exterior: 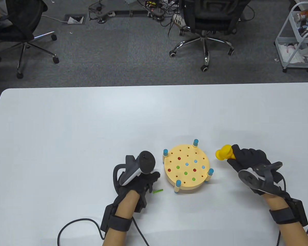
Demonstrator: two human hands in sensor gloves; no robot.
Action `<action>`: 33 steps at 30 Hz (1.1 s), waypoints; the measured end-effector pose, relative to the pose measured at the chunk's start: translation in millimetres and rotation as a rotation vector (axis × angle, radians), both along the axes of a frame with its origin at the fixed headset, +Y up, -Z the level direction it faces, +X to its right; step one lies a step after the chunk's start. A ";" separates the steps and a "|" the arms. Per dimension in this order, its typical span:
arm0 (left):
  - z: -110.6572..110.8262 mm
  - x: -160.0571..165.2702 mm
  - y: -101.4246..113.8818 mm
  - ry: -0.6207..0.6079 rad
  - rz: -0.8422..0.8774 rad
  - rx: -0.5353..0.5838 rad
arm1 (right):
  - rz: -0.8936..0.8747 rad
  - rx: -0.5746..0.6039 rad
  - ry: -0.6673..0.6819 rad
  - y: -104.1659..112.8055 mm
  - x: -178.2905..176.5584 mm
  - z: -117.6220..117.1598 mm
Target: Hammer toy nails into tap bench
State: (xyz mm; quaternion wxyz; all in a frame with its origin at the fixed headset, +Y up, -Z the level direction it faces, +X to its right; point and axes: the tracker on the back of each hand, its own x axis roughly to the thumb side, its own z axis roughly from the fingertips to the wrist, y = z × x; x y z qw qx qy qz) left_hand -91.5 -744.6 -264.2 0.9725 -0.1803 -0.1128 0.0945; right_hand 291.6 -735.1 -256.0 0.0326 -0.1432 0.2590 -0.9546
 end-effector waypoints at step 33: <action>26.1 -4.8 21.4 0.032 0.025 0.325 | 0.047 -0.019 -0.021 -8.3 -1.5 0.7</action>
